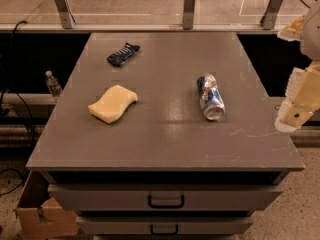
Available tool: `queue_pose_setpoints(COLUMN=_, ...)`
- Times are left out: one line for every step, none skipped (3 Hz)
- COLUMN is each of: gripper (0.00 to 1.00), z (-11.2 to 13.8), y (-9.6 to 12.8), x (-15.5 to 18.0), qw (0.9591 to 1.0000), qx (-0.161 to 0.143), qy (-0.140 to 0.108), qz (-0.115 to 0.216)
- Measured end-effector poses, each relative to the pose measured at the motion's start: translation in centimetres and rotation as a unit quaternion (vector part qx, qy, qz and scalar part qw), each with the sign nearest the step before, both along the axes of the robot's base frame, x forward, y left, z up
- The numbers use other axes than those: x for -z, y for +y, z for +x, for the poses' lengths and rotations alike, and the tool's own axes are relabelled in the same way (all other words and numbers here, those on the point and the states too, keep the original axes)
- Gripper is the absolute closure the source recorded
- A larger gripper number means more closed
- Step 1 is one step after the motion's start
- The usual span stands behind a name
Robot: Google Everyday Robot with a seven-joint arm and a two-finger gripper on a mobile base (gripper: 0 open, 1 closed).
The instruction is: Place redbull can upright
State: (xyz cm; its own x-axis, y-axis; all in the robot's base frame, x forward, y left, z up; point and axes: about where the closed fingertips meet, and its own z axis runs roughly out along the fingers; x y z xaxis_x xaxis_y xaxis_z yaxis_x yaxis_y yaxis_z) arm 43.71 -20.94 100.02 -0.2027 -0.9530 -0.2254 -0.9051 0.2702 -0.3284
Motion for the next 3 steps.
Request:
queue_pose_setpoints(gripper=0.0, z=0.0, y=0.0, x=0.0, qw=1.0, qx=0.0, qy=0.0, qz=0.0)
queue_pose_setpoints(gripper=0.0, z=2.3, y=-0.1, x=0.8, qw=0.9994, qx=0.032, qy=0.011, qz=0.0)
queue_pose_setpoints(gripper=0.0, z=8.5, y=0.2, x=3.0, qw=0.9937, qx=0.099, qy=0.046, qz=-0.026)
